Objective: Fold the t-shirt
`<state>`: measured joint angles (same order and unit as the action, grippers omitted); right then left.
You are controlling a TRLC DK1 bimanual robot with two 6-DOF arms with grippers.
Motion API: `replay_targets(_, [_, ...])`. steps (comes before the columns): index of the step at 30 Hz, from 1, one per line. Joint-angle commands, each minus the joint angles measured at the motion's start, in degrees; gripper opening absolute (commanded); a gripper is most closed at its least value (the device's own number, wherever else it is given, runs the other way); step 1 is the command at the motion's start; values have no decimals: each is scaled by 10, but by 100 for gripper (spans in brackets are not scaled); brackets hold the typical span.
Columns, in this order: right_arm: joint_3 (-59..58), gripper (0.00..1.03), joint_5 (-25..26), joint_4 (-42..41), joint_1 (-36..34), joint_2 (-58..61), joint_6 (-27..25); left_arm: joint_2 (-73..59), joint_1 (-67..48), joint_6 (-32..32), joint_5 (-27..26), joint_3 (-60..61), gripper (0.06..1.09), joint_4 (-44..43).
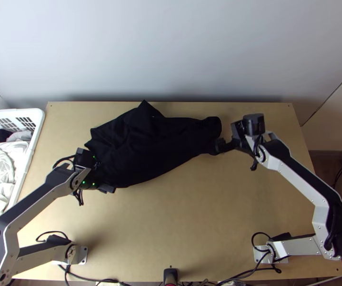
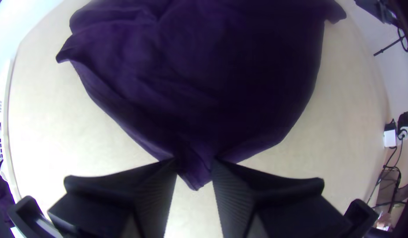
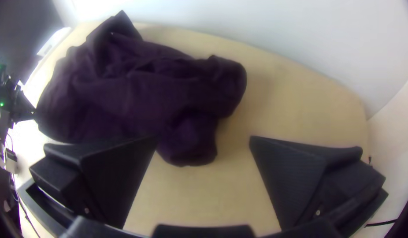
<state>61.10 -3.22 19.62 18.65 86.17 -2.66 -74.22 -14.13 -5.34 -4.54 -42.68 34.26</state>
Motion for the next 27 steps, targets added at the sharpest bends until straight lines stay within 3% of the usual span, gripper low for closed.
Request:
replay_targets(1, [-34,98,-4,9,12,-19,2,-17,6,6,-1,-3,18,-26])
replay_targets(3, [-37,98,-4,9,13,-22,8,-16,10,6,-1,-4,10,-33])
replay_targets(9, [-49,98,-4,8,23,-16,0,2,24,15,-1,-35,10,-29])
replay_targets(13, [-48,93,-4,9,24,26,-17,19,43,19,-1,-61,10,-27])
replay_targets(27, [15,93,-3,-16,22,169,-24,37,53,22,-1,-117,10,-4])
